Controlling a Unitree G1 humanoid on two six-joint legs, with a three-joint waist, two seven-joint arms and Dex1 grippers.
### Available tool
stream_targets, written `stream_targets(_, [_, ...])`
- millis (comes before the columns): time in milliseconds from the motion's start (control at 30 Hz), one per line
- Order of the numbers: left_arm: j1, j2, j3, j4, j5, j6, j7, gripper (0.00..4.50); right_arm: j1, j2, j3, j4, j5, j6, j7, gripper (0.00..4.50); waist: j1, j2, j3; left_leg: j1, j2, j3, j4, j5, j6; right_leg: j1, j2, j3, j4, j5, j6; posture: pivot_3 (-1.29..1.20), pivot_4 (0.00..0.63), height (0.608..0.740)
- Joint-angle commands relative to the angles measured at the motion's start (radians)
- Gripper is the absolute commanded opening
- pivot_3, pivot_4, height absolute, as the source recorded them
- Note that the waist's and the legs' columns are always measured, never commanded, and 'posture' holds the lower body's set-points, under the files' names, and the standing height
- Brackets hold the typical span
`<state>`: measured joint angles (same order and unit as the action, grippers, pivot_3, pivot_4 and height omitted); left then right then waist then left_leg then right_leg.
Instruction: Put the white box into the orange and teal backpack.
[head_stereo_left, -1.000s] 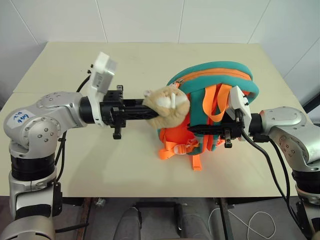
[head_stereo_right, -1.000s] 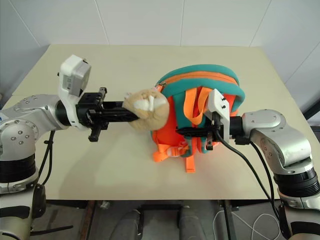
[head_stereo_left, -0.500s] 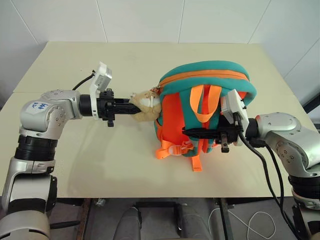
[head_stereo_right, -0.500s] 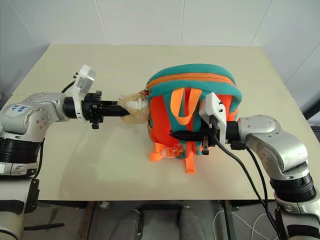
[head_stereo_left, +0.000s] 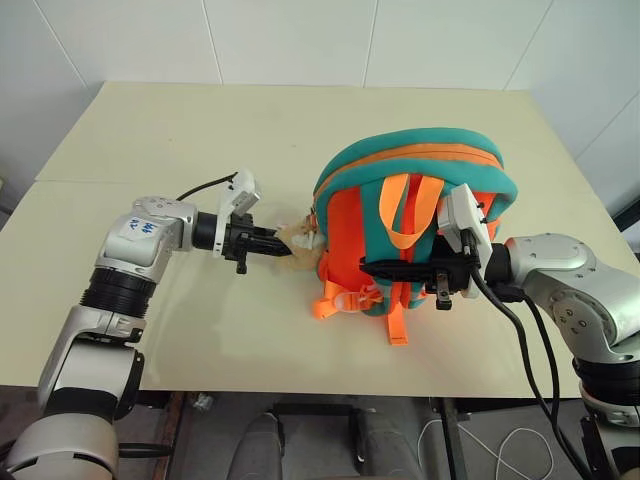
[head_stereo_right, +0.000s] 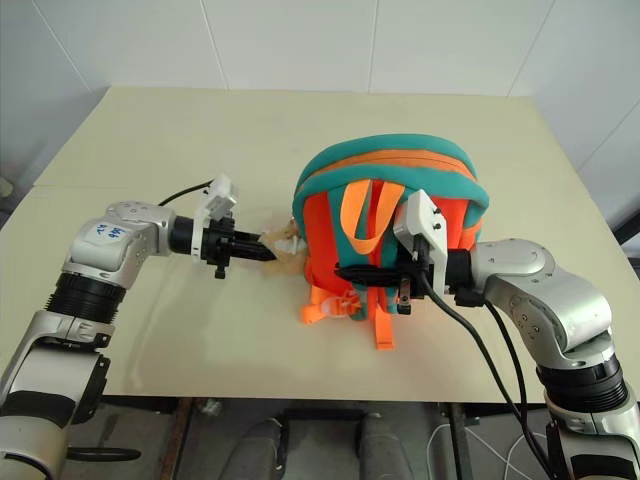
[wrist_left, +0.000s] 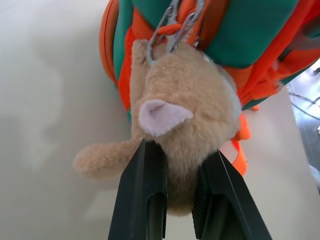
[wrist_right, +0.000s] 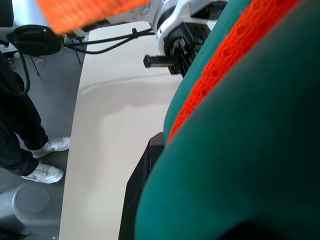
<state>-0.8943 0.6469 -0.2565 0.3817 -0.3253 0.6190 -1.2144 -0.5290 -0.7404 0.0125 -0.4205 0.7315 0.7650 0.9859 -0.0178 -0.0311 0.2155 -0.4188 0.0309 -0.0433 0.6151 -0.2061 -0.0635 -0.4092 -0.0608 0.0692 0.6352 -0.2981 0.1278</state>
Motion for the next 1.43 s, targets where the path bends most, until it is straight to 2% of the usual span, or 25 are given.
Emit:
stream_targets(33, [0.041,-0.022,-0.104,0.028,0.122,-0.044,0.011,0.27,0.008,-0.008,-0.028,-0.036,0.018,-0.001,-0.006,0.00,0.002,0.000,0.000,0.000,0.000,0.000,0.000,0.000,0.000,0.000,0.000,0.000,0.000,0.000,0.000,0.00,0.150,0.740])
stream_targets(233, [0.069,-0.049,-0.157,0.043,0.227,-0.106,0.034,0.25,0.005,-0.008,-0.025,-0.030,0.014,-0.006,-0.005,0.00,0.014,0.002,-0.004,0.001,0.000,0.000,0.000,0.000,0.000,0.001,0.000,0.000,-0.001,0.000,0.000,0.00,0.150,0.740])
stream_targets(400, [0.082,-0.079,-0.033,-0.022,0.114,-0.028,0.018,0.24,0.006,-0.028,-0.037,-0.033,0.011,0.013,-0.019,0.00,0.013,0.003,-0.004,0.015,0.000,0.001,-0.002,-0.001,0.001,0.018,-0.001,-0.001,-0.011,-0.009,-0.017,0.00,0.150,0.740])
stream_targets(567, [0.102,-0.072,0.100,-0.108,0.007,0.077,0.017,0.24,0.030,-0.086,-0.079,-0.056,0.039,0.070,-0.034,1.60,0.016,0.002,-0.004,0.011,0.000,0.002,-0.002,-0.001,0.003,0.016,-0.002,-0.001,-0.013,-0.008,-0.016,0.00,0.150,0.740])
stream_targets(700, [0.153,-0.032,0.207,-0.164,-0.035,0.060,0.039,1.61,0.087,-0.177,-0.176,-0.115,0.067,0.126,-0.050,2.99,0.015,0.003,-0.004,0.011,0.000,0.001,-0.004,-0.003,0.002,0.013,-0.002,-0.001,-0.009,-0.001,-0.001,0.00,0.150,0.740])
stream_targets(833, [0.193,0.002,0.281,-0.204,-0.070,0.023,0.040,2.90,0.157,-0.267,-0.290,-0.151,0.091,0.173,-0.065,4.40,0.009,0.003,-0.003,0.010,0.002,0.001,-0.005,-0.005,0.002,0.012,-0.001,-0.002,-0.009,-0.003,-0.002,0.00,0.150,0.740])
stream_targets(933, [0.210,0.022,0.316,-0.200,-0.078,-0.014,0.040,3.86,0.221,-0.336,-0.387,-0.149,0.085,0.193,-0.051,4.50,0.012,0.003,-0.003,0.011,0.002,0.002,-0.005,-0.005,0.002,0.012,-0.002,-0.003,-0.010,-0.003,-0.002,0.00,0.150,0.740])
stream_targets(1000, [0.232,0.046,0.360,-0.188,-0.086,-0.072,0.029,4.48,0.301,-0.416,-0.507,-0.142,0.053,0.216,-0.005,4.50,0.014,0.004,-0.003,0.010,0.002,0.002,-0.005,-0.005,0.002,0.013,-0.002,-0.003,-0.011,-0.005,-0.006,0.00,0.150,0.740])
stream_targets(1100, [0.256,0.059,0.408,-0.147,-0.093,-0.165,0.019,4.48,0.425,-0.497,-0.646,-0.110,-0.032,0.207,0.061,4.50,0.016,0.004,-0.003,0.010,0.001,0.003,-0.005,-0.005,0.002,0.013,-0.003,-0.002,-0.013,-0.011,-0.017,0.00,0.150,0.740])
stream_targets(1200, [0.261,0.050,0.458,-0.059,-0.104,-0.280,-0.008,4.48,0.545,-0.532,-0.784,-0.068,-0.121,0.192,0.135,4.50,0.017,0.003,-0.003,0.011,0.001,0.003,-0.004,-0.005,0.003,0.014,-0.003,-0.003,-0.014,-0.011,-0.017,0.00,0.150,0.740])
stream_targets(1300, [0.257,0.031,0.478,-0.018,-0.117,-0.346,-0.024,4.48,0.617,-0.506,-0.871,-0.015,-0.178,0.147,0.174,4.50,0.015,0.003,-0.003,0.011,0.001,0.004,-0.004,-0.005,0.003,0.015,-0.003,-0.002,-0.015,-0.011,-0.017,0.00,0.150,0.740])
stream_targets(1433, [0.258,0.007,0.490,-0.020,-0.152,-0.372,-0.042,4.48,0.599,-0.445,-0.884,0.026,-0.179,0.099,0.135,4.50,0.014,0.003,-0.003,0.011,0.001,0.004,-0.003,-0.005,0.003,0.016,-0.003,-0.002,-0.015,-0.011,-0.016,0.00,0.150,0.740])
